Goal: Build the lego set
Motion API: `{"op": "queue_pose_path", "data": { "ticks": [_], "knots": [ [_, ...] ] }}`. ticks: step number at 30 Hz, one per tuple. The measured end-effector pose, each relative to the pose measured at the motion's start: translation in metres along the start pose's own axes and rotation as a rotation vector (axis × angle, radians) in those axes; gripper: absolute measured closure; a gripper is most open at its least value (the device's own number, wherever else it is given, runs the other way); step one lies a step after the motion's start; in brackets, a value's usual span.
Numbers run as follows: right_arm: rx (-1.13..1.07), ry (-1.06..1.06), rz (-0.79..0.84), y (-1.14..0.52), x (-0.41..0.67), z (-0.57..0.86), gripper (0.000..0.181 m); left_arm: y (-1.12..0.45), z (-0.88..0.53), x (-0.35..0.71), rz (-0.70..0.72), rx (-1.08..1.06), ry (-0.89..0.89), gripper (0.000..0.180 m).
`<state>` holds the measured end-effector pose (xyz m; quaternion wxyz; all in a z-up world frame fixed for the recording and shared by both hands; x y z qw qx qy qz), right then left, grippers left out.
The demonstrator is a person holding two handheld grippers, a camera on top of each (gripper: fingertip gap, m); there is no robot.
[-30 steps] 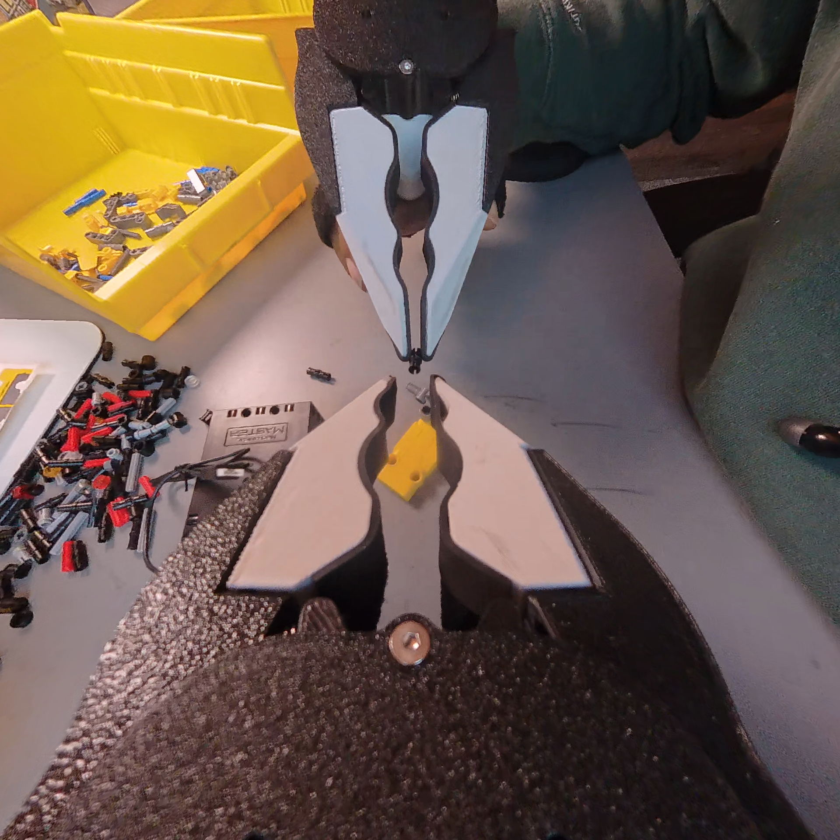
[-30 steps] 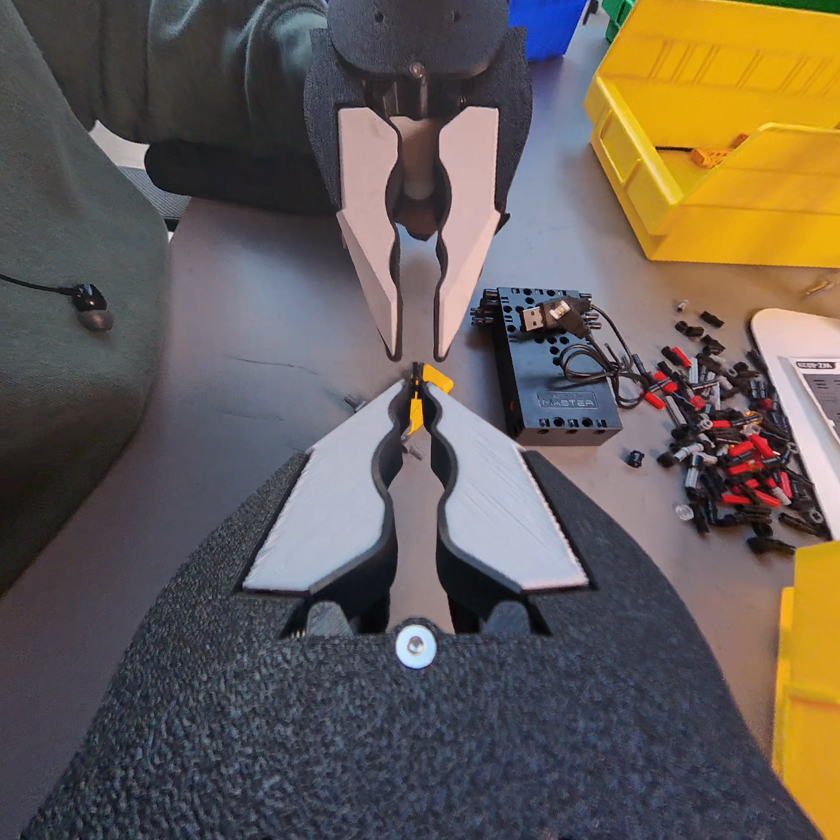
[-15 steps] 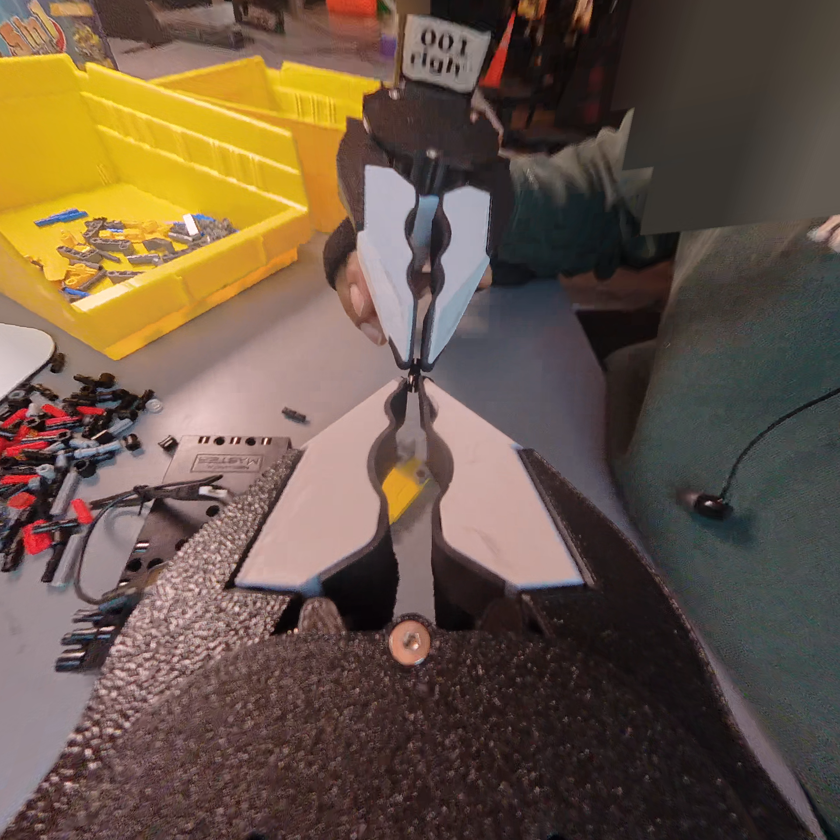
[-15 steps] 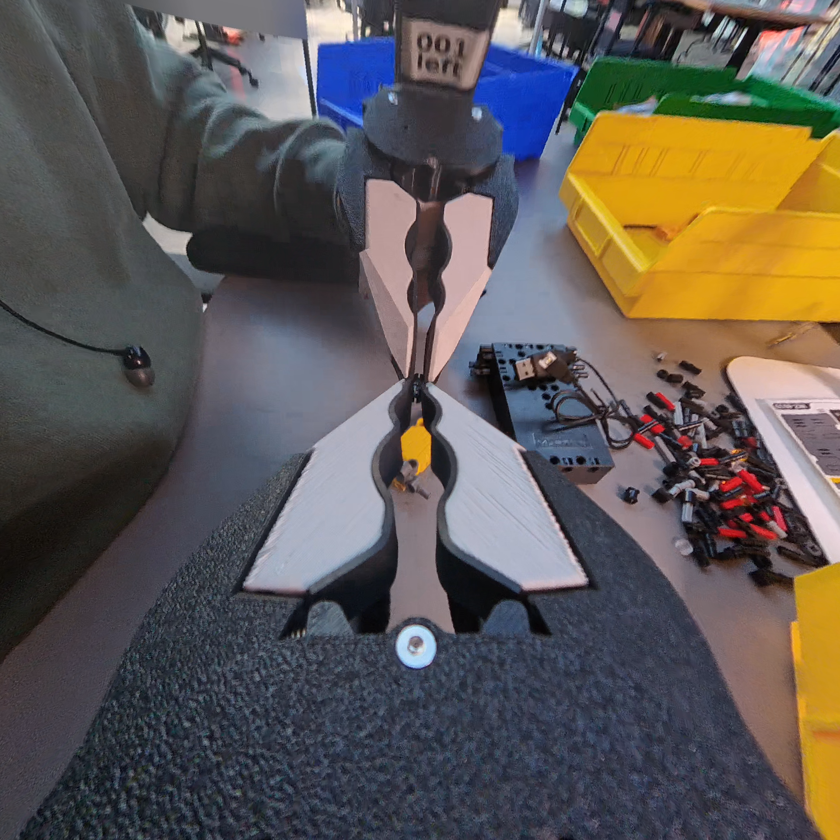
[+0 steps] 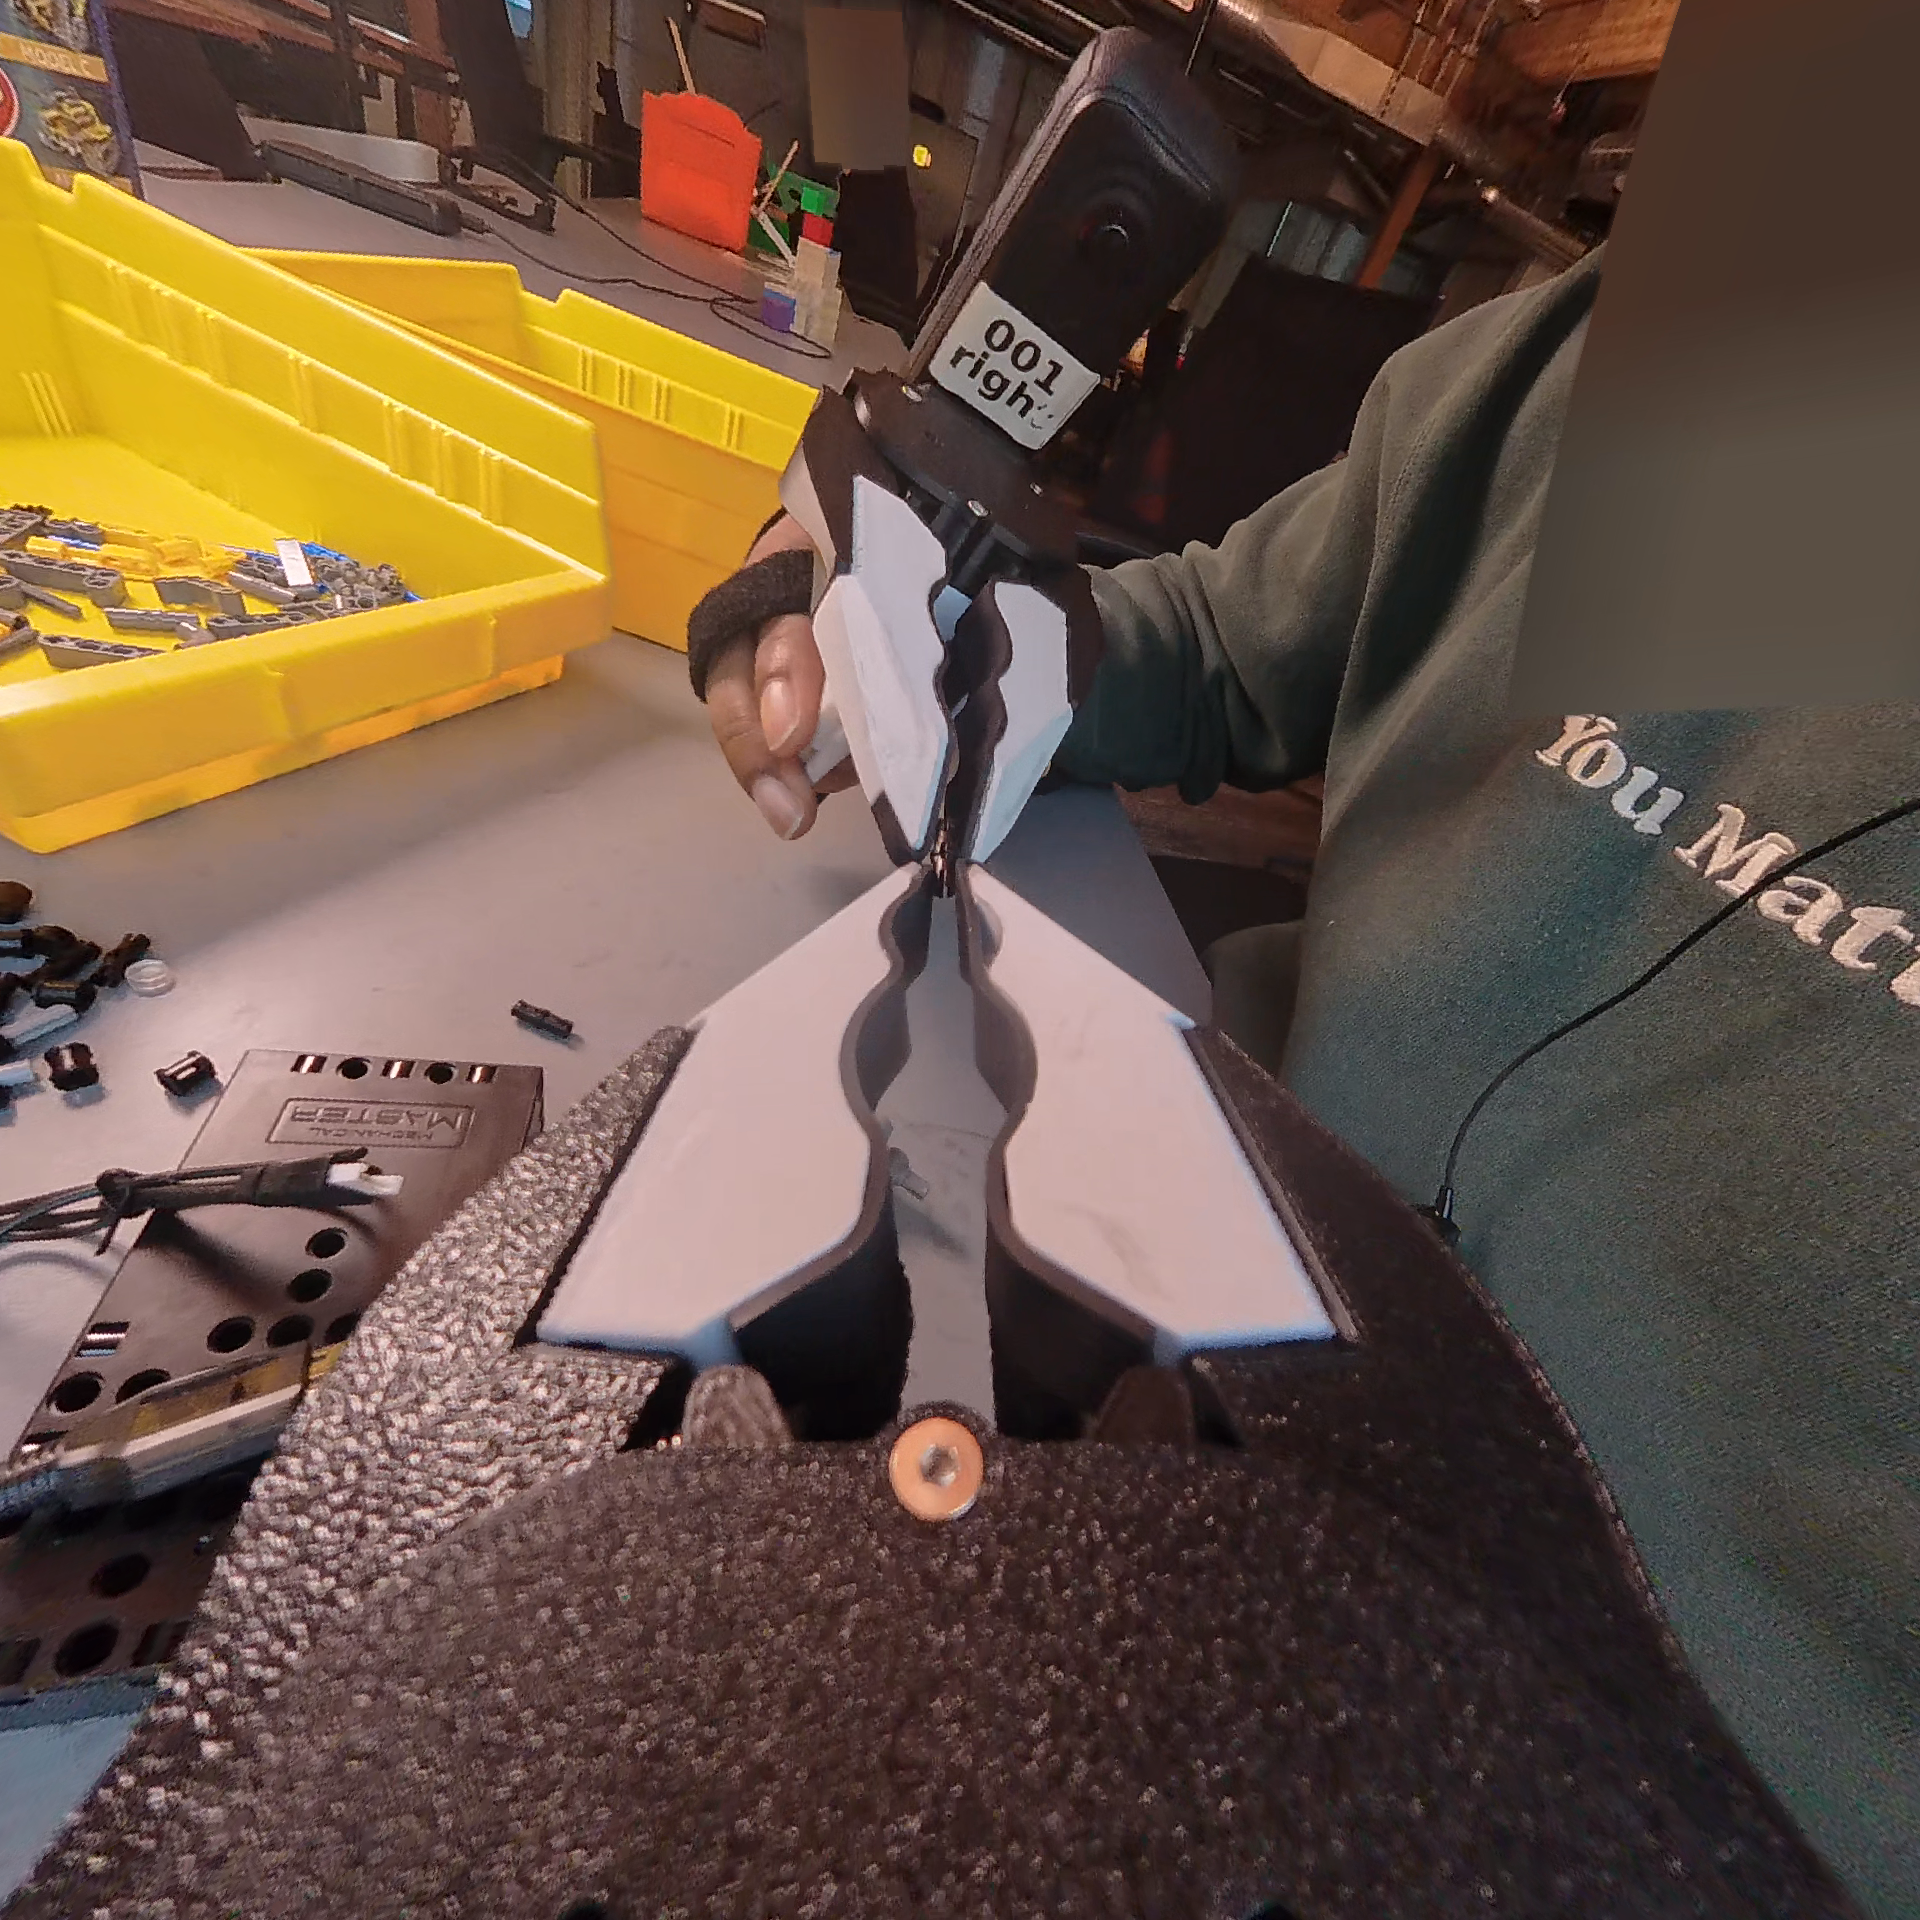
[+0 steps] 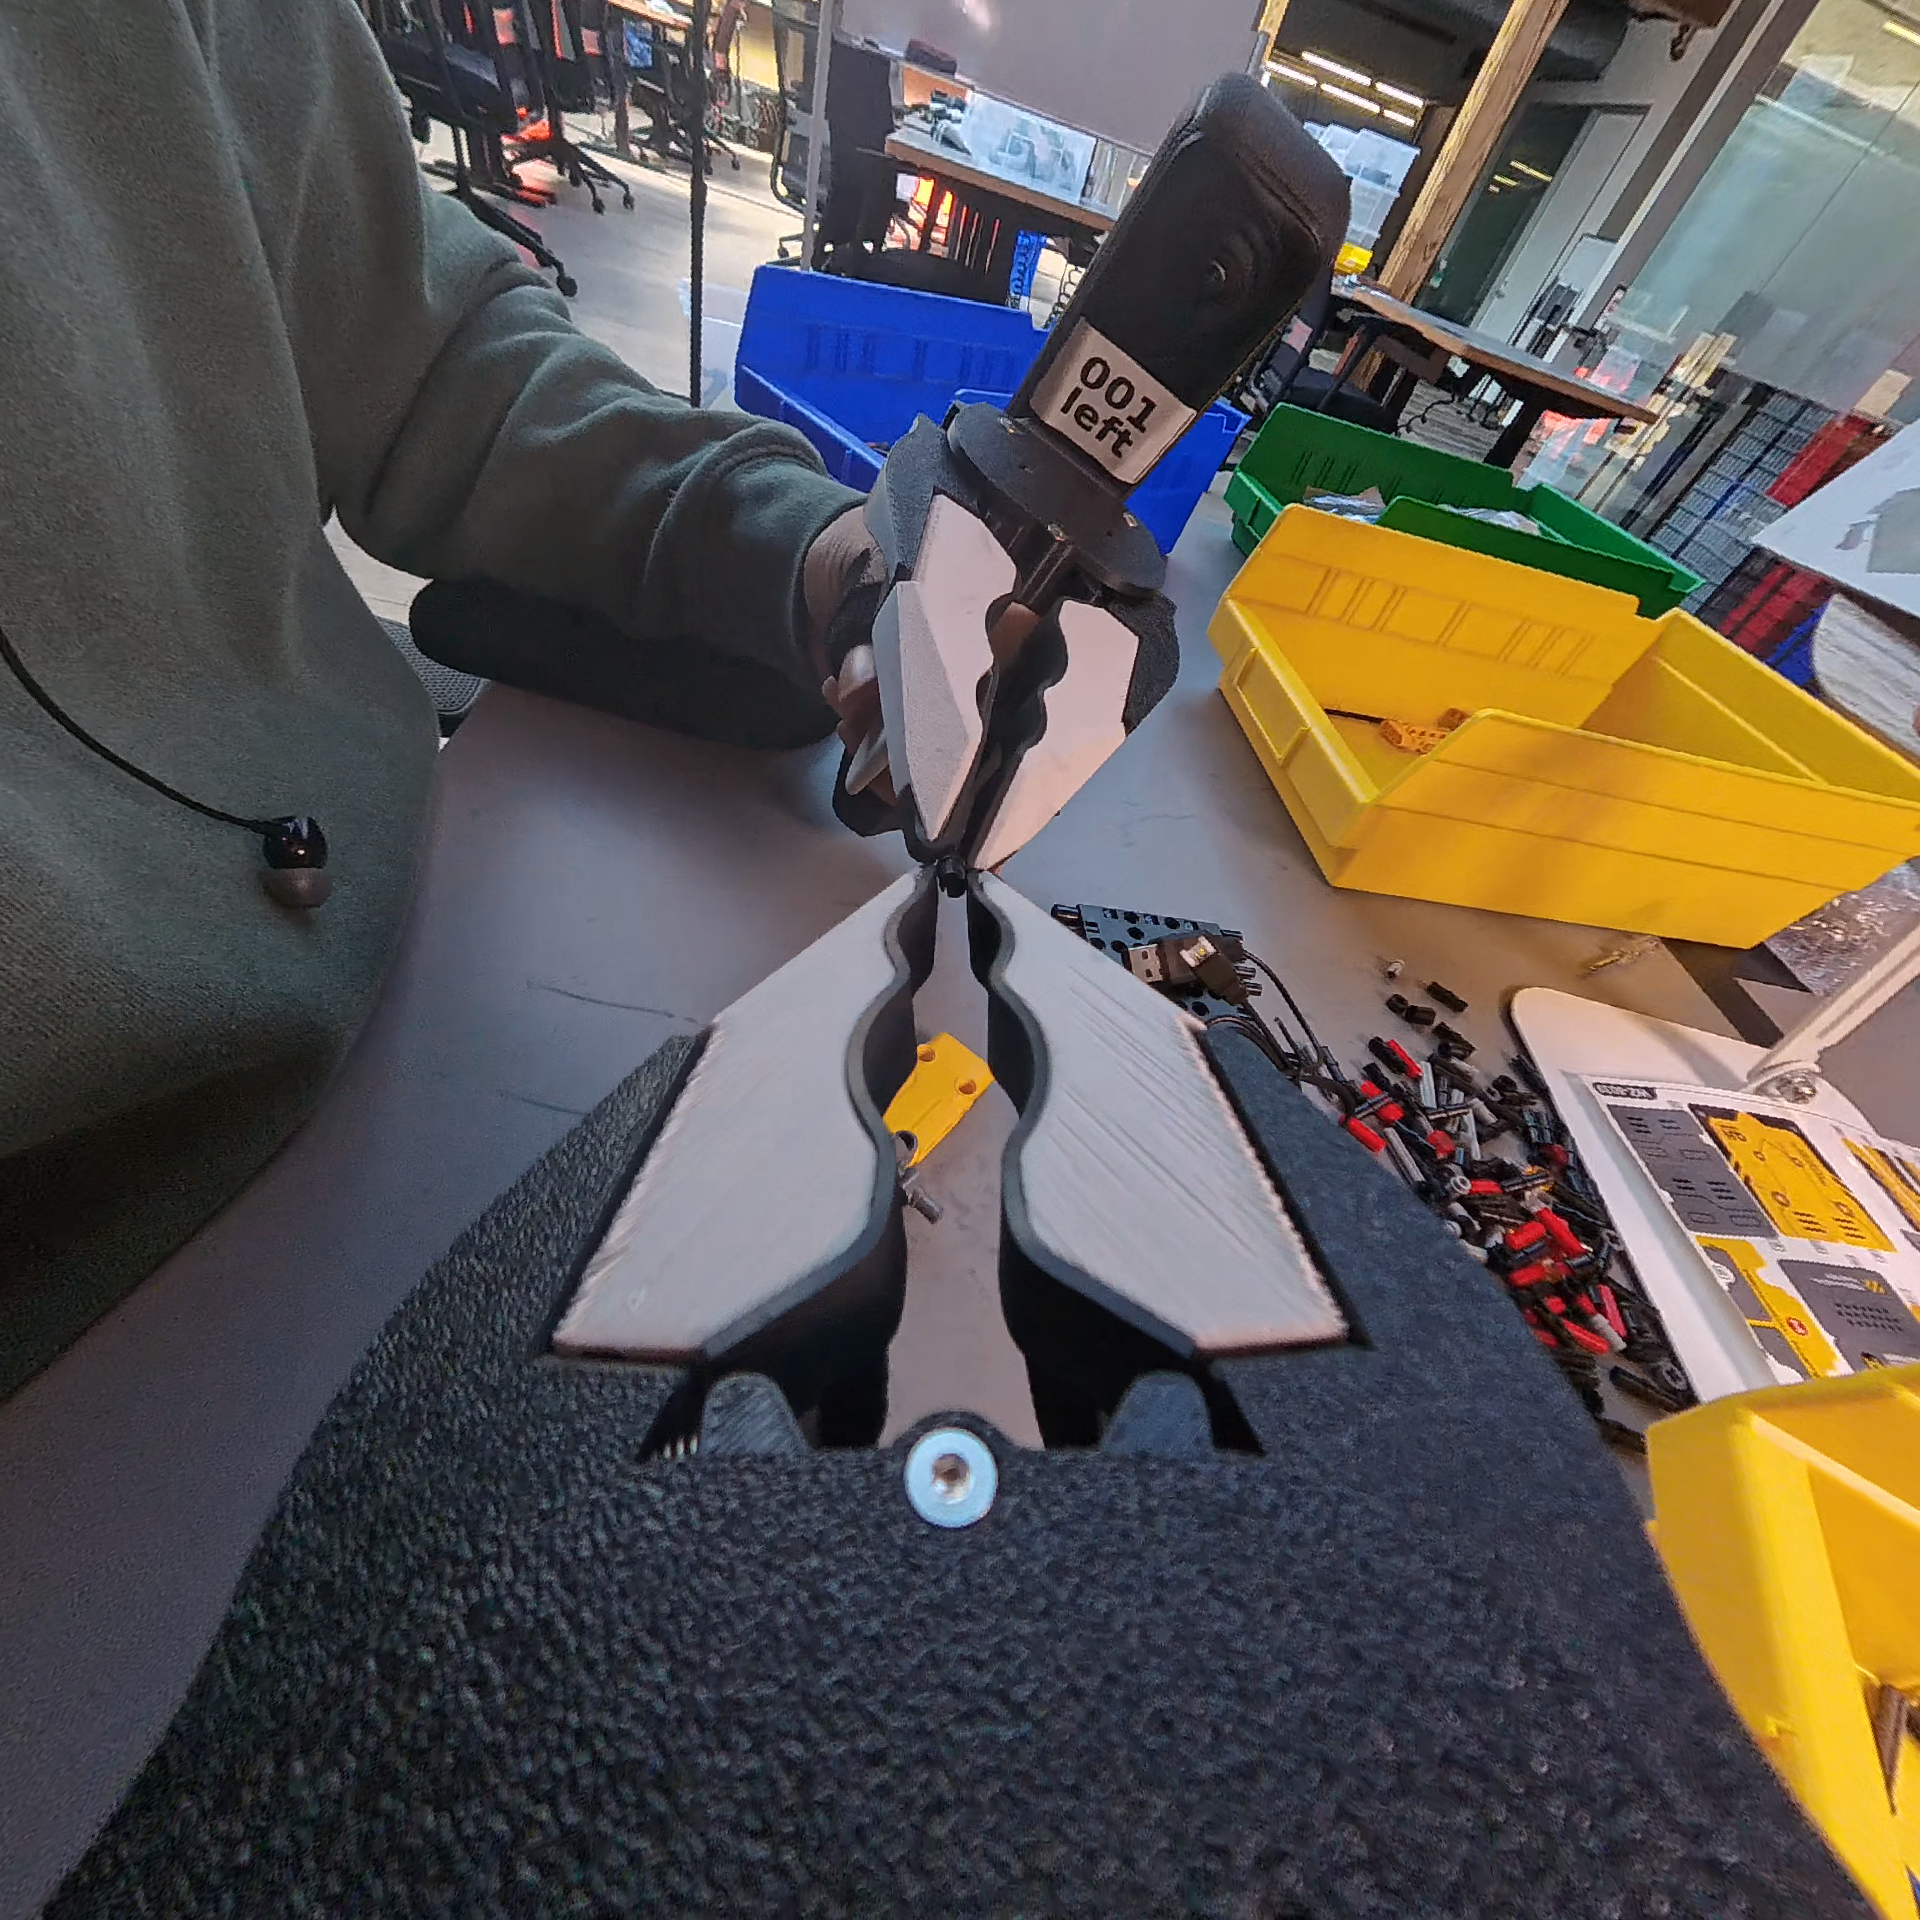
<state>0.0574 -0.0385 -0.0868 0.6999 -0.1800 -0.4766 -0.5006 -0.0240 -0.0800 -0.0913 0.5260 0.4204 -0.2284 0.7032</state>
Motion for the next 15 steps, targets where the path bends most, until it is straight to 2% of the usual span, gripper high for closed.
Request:
{"op": "queue_pose_path", "data": {
  "ticks": [15],
  "knots": [
    [0.014, 0.064, -0.034, -0.0010, -0.0045, -0.0050, 0.178, -0.0028, -0.0053, -0.0065, -0.032, 0.005, 0.035, 0.176]
  ]
}}
Point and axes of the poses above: each gripper's, where its closed fingertips meet, y back along the fingers, x out of its top, z = x × y across the jaws, the point moved 5 cm from there along y, back along the fingers, and after that the axes turned 15 degrees about y, right-handed, at the moved point
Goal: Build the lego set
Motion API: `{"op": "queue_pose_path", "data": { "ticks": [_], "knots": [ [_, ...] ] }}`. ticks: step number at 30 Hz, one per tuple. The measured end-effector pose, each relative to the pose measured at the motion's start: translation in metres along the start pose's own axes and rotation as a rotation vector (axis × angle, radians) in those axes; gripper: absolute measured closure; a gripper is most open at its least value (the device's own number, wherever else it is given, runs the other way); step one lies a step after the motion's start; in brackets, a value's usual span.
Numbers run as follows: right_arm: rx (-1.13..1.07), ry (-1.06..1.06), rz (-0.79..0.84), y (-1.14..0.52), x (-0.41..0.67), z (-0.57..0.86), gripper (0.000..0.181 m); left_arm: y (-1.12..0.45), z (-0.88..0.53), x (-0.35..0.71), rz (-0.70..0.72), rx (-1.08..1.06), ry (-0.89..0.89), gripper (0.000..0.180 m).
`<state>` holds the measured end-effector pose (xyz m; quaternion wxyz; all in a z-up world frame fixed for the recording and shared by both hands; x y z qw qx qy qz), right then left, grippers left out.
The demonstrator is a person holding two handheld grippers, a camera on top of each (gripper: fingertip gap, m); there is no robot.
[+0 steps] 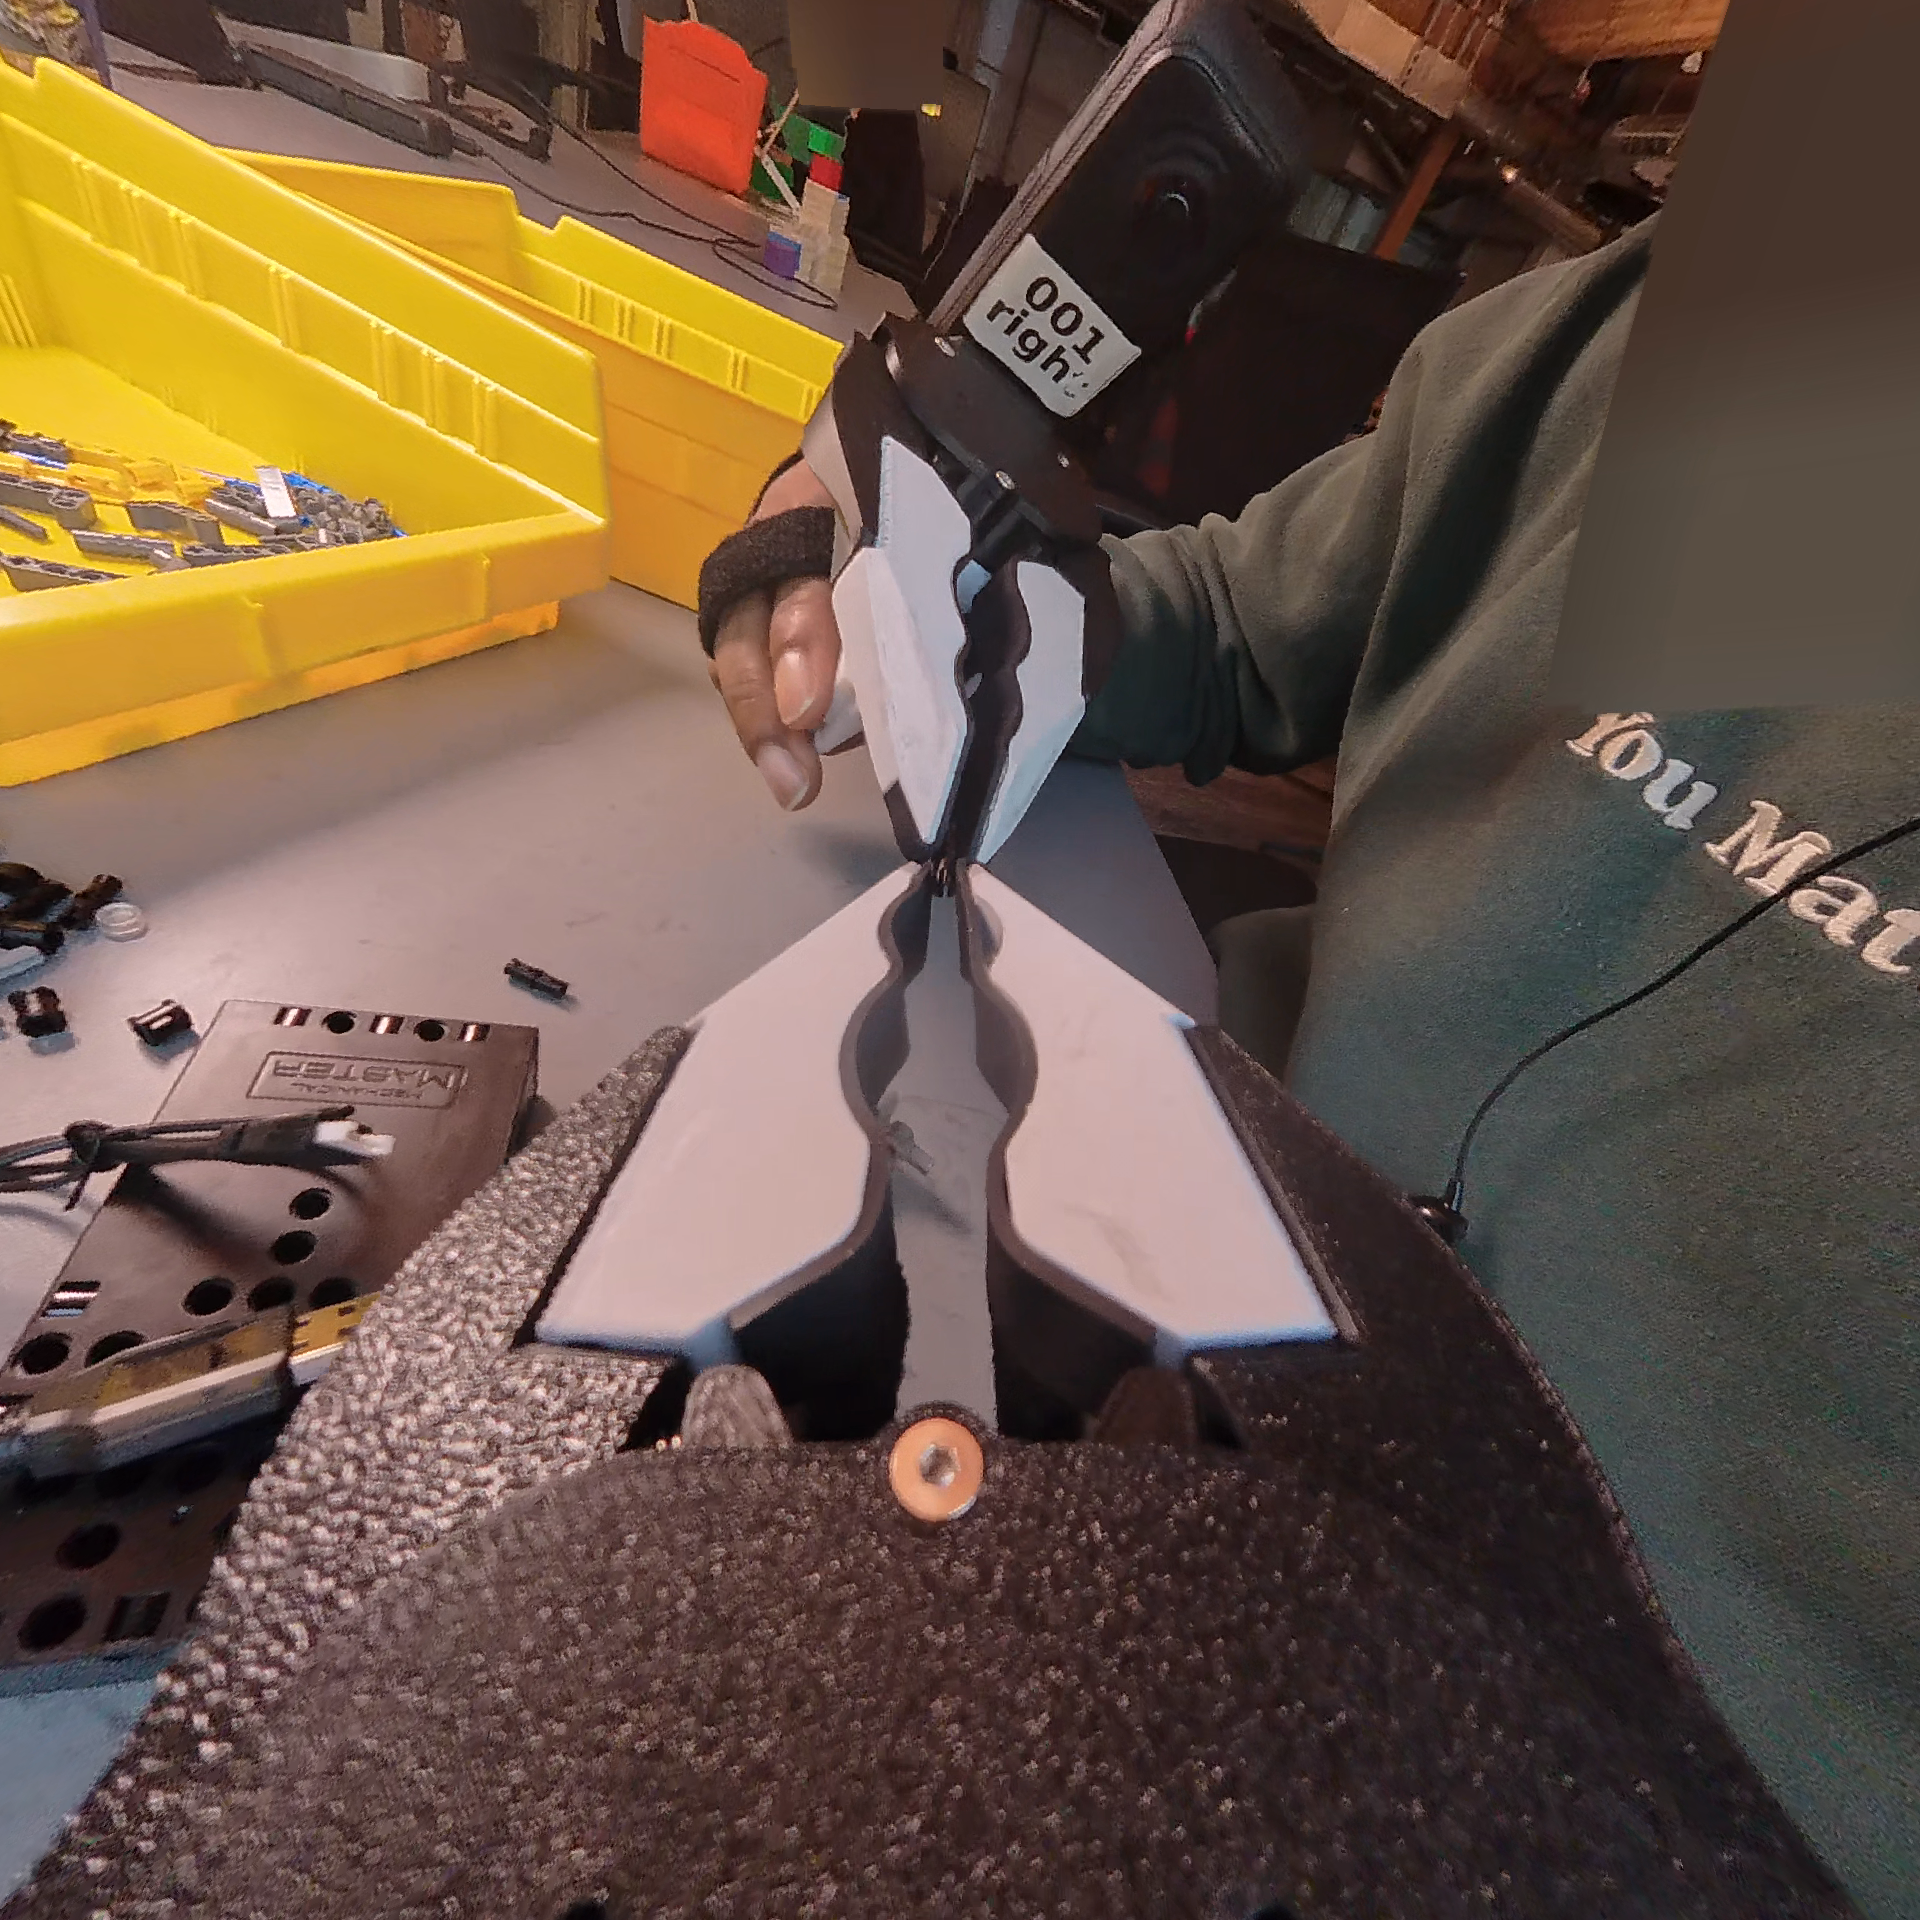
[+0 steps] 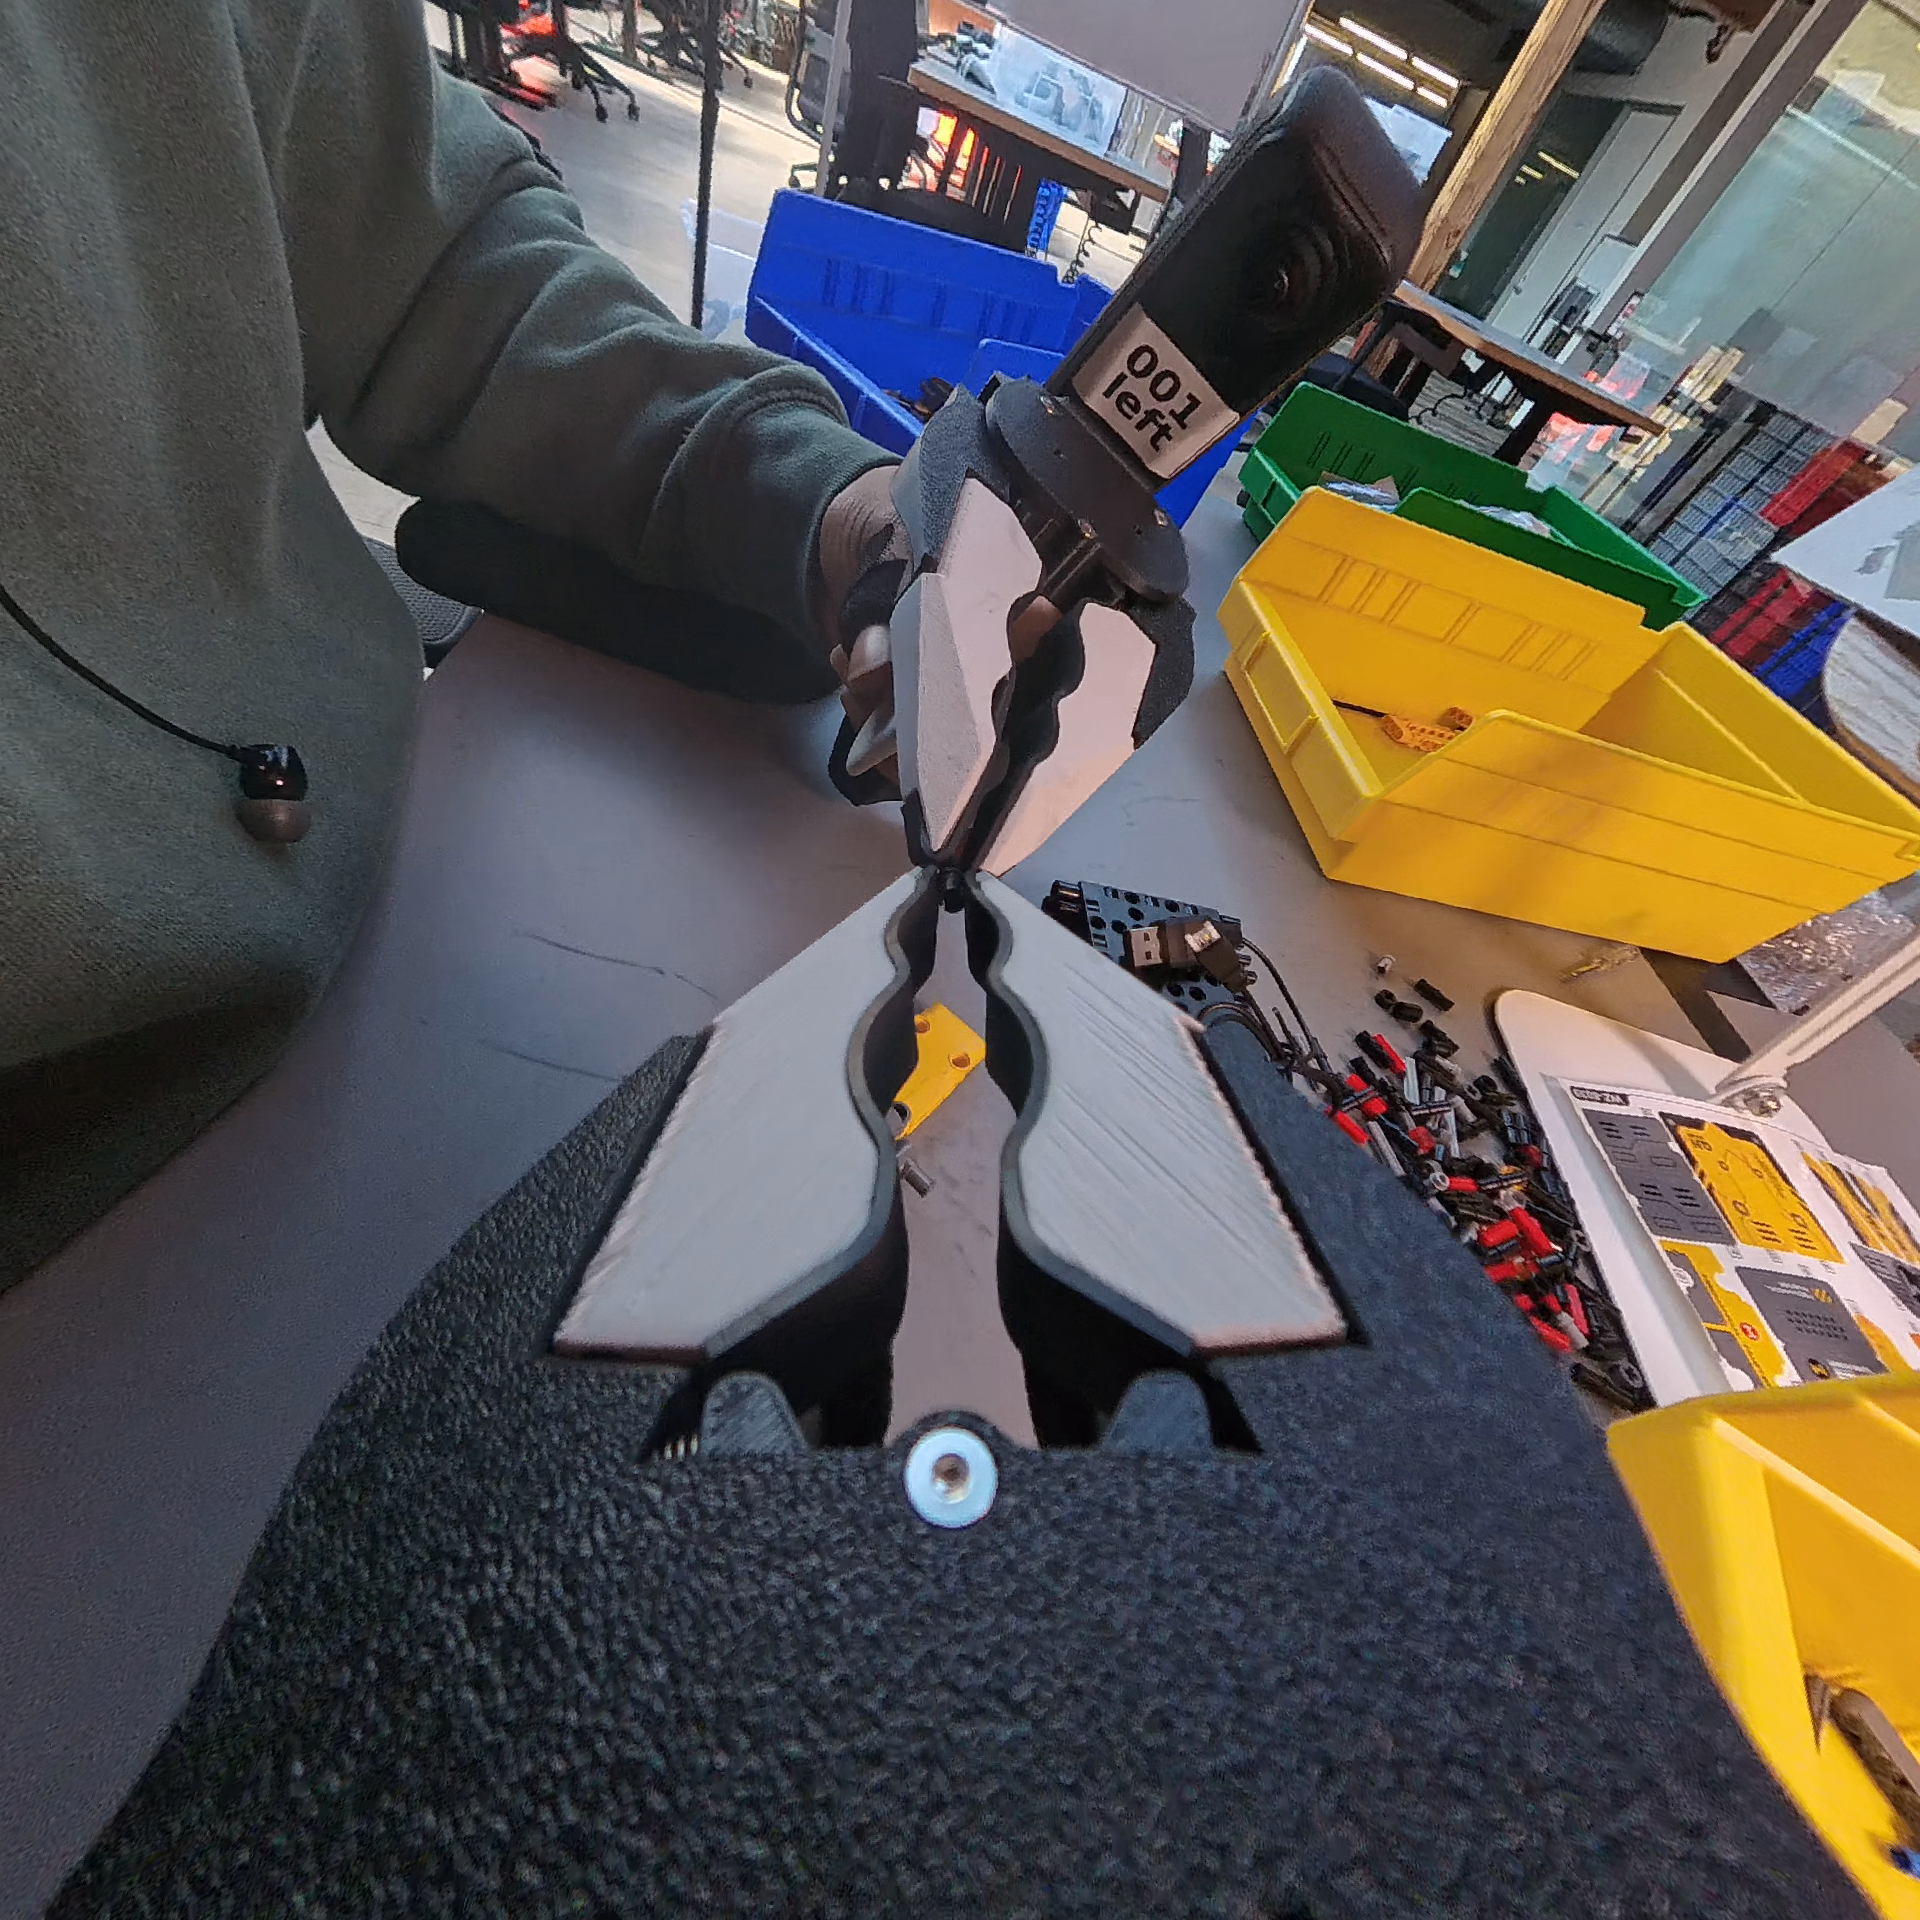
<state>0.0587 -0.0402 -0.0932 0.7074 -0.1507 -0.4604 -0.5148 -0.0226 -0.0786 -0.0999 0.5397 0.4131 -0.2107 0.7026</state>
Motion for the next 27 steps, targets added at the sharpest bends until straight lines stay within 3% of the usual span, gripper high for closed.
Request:
{"op": "queue_pose_path", "data": {
  "ticks": [4, 10, 18, 27],
  "knots": [
    [-0.009, -0.049, -0.091, 0.006, -0.015, 0.010, 0.178, 0.005, -0.012, -0.001, -0.016, 0.124, -0.060, 0.165],
    [0.085, -0.079, -0.191, 0.019, -0.032, 0.006, 0.178, -0.006, -0.029, -0.025, -0.290, 0.293, -0.272, 0.167],
    [0.129, -0.109, -0.202, 0.022, -0.040, 0.000, 0.178, -0.024, -0.034, -0.028, -0.579, 0.200, -0.435, 0.169],
    [0.153, -0.114, -0.200, 0.022, -0.039, -0.004, 0.178, -0.034, -0.037, -0.030, -0.732, 0.119, -0.450, 0.171]
  ]
}}
Point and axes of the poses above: each gripper's, where its closed fingertips meet, y back along the fingers, x out of its top, z = x × y across the jaws, the point moved 5 cm from there along y, back along the fingers, and after that the axes turned 15 degrees about y, right-handed, at the moved point
